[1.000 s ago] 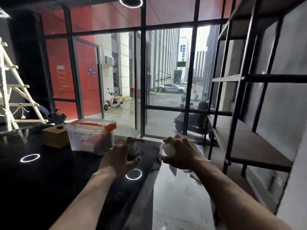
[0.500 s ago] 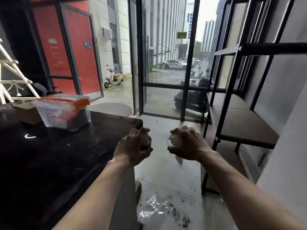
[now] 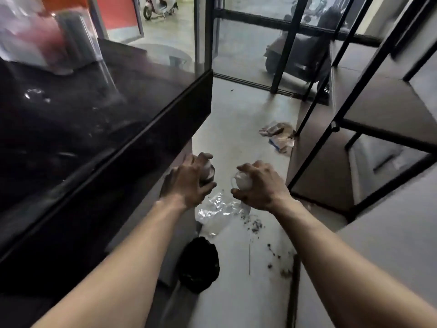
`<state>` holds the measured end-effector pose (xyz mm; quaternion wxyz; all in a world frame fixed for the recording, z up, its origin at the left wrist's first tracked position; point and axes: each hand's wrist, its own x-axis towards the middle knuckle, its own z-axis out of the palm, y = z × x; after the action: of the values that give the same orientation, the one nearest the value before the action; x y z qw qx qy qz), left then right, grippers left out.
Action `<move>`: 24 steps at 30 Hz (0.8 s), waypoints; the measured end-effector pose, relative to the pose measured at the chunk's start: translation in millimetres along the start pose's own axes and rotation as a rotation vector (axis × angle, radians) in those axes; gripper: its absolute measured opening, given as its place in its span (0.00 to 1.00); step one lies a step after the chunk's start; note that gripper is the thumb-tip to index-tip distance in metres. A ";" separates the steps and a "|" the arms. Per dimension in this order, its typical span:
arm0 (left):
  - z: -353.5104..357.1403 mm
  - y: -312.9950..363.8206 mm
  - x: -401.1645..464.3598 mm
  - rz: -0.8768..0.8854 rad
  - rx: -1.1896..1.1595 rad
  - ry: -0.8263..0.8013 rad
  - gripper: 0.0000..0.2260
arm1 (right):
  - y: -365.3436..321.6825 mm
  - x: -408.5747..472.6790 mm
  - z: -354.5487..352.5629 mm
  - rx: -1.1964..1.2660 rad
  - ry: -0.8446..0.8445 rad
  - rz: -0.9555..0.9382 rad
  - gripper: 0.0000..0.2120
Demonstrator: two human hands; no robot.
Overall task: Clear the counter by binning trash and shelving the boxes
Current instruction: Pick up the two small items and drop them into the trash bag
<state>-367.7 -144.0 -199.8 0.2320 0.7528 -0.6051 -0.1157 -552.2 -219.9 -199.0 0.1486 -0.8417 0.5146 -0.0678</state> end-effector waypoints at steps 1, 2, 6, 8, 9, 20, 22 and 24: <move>13.8 -8.2 -2.6 -0.026 0.012 -0.015 0.28 | 4.3 2.4 17.4 0.005 -0.028 0.002 0.33; 29.1 -17.6 -5.5 -0.052 0.019 -0.026 0.28 | 8.9 4.5 35.5 0.013 -0.056 0.003 0.33; 103.1 -59.9 -21.7 -0.171 0.034 -0.035 0.27 | 31.6 13.5 121.0 0.052 -0.173 -0.016 0.33; 146.9 -81.1 -32.1 -0.231 0.044 -0.056 0.28 | 45.6 14.6 168.5 0.044 -0.228 -0.030 0.32; 170.2 -91.7 -36.7 -0.256 0.046 -0.069 0.29 | 53.1 14.9 192.4 0.046 -0.253 -0.026 0.32; 394.5 -192.1 -89.2 -0.450 0.060 -0.242 0.33 | 124.7 11.8 436.9 0.014 -0.457 -0.040 0.32; 417.1 -206.5 -91.5 -0.462 0.077 -0.268 0.34 | 130.2 14.5 467.2 0.002 -0.478 -0.049 0.32; 436.4 -220.2 -92.1 -0.483 0.082 -0.288 0.34 | 134.5 17.3 494.4 -0.015 -0.491 -0.066 0.32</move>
<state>-399.7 -111.2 -695.1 0.0788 0.8598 -0.4389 -0.2490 -526.0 -203.3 -710.7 0.2606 -0.8504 0.4359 0.1378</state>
